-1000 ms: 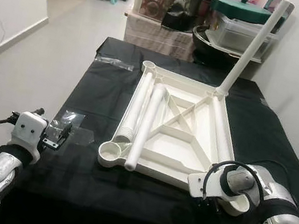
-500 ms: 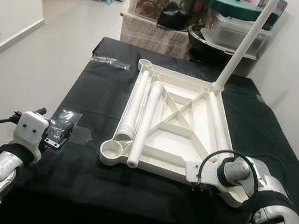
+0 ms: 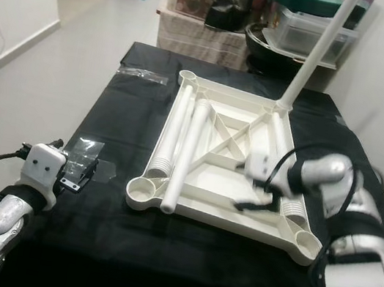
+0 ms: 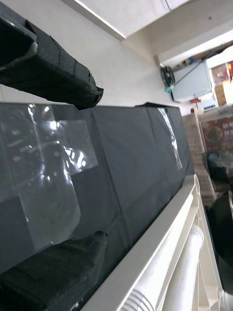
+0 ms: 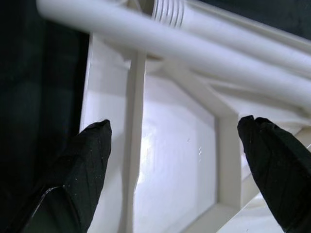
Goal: Building children table
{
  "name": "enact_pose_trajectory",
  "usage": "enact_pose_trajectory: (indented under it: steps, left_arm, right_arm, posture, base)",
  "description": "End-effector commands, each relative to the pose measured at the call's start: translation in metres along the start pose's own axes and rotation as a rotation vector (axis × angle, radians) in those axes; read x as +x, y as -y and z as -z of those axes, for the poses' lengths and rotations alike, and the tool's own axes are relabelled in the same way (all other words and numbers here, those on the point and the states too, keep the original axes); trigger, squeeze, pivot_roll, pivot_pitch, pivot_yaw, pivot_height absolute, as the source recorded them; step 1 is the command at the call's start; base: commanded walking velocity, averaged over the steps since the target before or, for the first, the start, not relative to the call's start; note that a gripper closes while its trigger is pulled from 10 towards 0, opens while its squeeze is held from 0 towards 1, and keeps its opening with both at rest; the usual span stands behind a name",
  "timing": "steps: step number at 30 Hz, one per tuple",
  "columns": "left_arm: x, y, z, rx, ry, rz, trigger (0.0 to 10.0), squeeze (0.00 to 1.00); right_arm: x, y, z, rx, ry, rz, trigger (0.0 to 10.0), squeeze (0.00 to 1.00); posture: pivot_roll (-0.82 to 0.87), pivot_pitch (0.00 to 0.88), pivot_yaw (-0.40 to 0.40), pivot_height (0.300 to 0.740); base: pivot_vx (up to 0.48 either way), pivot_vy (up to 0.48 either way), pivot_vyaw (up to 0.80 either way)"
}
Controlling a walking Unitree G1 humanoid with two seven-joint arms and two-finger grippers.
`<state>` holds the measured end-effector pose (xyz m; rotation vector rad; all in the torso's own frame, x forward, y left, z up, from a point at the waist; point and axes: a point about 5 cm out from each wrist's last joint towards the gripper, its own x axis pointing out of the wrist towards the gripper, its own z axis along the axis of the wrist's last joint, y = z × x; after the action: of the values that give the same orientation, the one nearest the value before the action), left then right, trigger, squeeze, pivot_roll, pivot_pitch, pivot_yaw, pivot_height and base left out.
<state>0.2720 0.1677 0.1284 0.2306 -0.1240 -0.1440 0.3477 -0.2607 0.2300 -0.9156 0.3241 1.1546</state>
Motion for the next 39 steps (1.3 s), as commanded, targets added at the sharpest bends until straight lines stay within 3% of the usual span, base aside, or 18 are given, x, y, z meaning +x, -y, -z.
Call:
enact_pose_trajectory:
  steps: [1,3,5,6,7,11,13,14,15,17,21,26,31,32,34,36,37,39]
  left_arm:
    - [0.001,0.003,0.002,-0.008,-0.007,0.012,10.0,0.00]
    - [0.001,0.003,0.002,-0.012,-0.006,0.011,10.0,0.00]
    - [0.000,0.003,0.002,-0.027,0.002,-0.008,10.0,0.00]
    - [-0.001,0.003,0.002,-0.032,0.006,-0.015,10.0,0.00]
    - [0.000,0.004,0.001,-0.036,0.011,-0.020,10.0,0.00]
    - [0.000,0.008,-0.002,-0.041,0.020,-0.016,10.0,0.00]
    - [0.000,0.011,-0.004,-0.058,0.039,-0.010,10.0,0.00]
    - [0.000,0.011,-0.004,-0.058,0.039,-0.010,10.0,0.00]
    - [0.000,0.011,-0.004,-0.053,0.040,-0.004,10.0,0.00]
    - [-0.001,0.011,-0.005,-0.046,0.040,0.001,10.0,0.00]
    - [-0.001,0.008,-0.004,-0.035,0.035,0.004,10.0,0.00]
    - [-0.003,0.005,-0.002,-0.033,0.029,-0.010,10.0,0.00]
    - [-0.003,0.007,-0.001,-0.040,0.027,-0.020,10.0,0.00]
    - [-0.004,0.007,-0.001,-0.038,0.026,-0.019,10.0,0.00]
    - [-0.004,0.007,-0.001,-0.038,0.026,-0.019,10.0,0.00]
    - [-0.005,0.006,-0.001,-0.035,0.025,-0.017,10.0,0.00]
    - [-0.005,0.006,-0.001,-0.035,0.025,-0.017,10.0,0.00]
    - [-0.005,0.000,0.000,-0.026,0.020,-0.026,10.0,0.00]
  right_arm:
    - [-0.004,-0.001,0.002,0.023,0.013,-0.002,10.0,1.00]
    - [-0.012,0.009,-0.004,0.012,0.026,0.074,10.0,1.00]
    - [-0.016,0.046,-0.019,0.130,0.128,0.546,10.0,0.11]
    - [-0.015,0.056,-0.023,0.201,0.163,0.684,10.0,0.11]
    - [-0.010,0.060,-0.026,0.250,0.212,0.782,10.0,0.00]
    - [0.013,0.056,-0.029,0.335,0.305,0.828,10.0,0.00]
    - [0.052,0.042,-0.035,0.537,0.470,0.853,10.0,0.00]
    - [0.052,0.042,-0.035,0.537,0.470,0.853,10.0,0.00]
    - [0.077,0.029,-0.040,0.604,0.522,0.849,10.0,0.00]
    - [0.093,0.020,-0.046,0.641,0.555,0.845,10.0,0.00]
    - [0.118,0.001,-0.063,0.474,0.530,0.873,10.0,0.00]
    - [0.097,0.012,-0.066,0.225,0.505,0.905,10.0,0.00]
    - [0.076,0.022,-0.068,0.114,0.494,0.907,10.0,0.00]
    - [0.071,0.020,-0.069,0.000,0.460,0.893,10.0,0.00]
    - [0.071,0.020,-0.069,0.000,0.460,0.893,10.0,0.00]
    - [0.068,0.014,-0.067,-0.140,0.417,0.807,10.0,0.00]
    - [0.068,0.014,-0.067,-0.140,0.417,0.807,10.0,0.00]
    - [0.078,-0.007,-0.057,-0.234,0.374,0.562,10.0,0.00]
  posture:
    - [0.04,0.000,-0.101,0.740]
    - [0.04,0.000,-0.101,0.740]
    - [0.04,0.000,-0.109,0.740]
    - [0.04,0.000,-0.109,0.740]
    - [0.04,0.000,-0.109,0.740]
    - [0.04,0.000,-0.107,0.740]
    - [0.04,0.000,-0.104,0.740]
    - [0.04,0.000,-0.104,0.740]
    - [0.05,0.000,-0.095,0.740]
    - [0.06,0.000,-0.099,0.740]
    - [0.06,0.000,-0.096,0.740]
    - [0.06,0.000,-0.109,0.740]
    - [0.06,0.000,-0.111,0.740]
    - [0.06,0.000,-0.111,0.740]
    - [0.06,0.000,-0.111,0.740]
    - [0.06,0.000,-0.113,0.740]
    - [0.06,0.000,-0.113,0.740]
    - [0.05,0.000,-0.109,0.740]
  base:
    - [0.000,0.000,0.00]
    - [0.000,0.000,0.00]
    - [0.000,0.000,0.00]
    - [0.000,0.000,0.00]
    - [0.000,0.000,0.00]
    - [0.000,0.000,0.00]
    - [0.000,0.000,0.00]
    - [0.000,0.000,0.00]
    - [0.000,0.000,0.00]
    - [0.000,0.000,0.00]
    - [0.000,0.000,0.00]
    - [0.000,0.000,0.00]
    - [0.000,0.000,0.00]
    - [0.000,0.000,0.00]
    - [0.000,0.000,0.00]
    - [0.000,0.000,0.00]
    - [0.000,0.000,0.00]
    - [0.000,0.000,0.00]
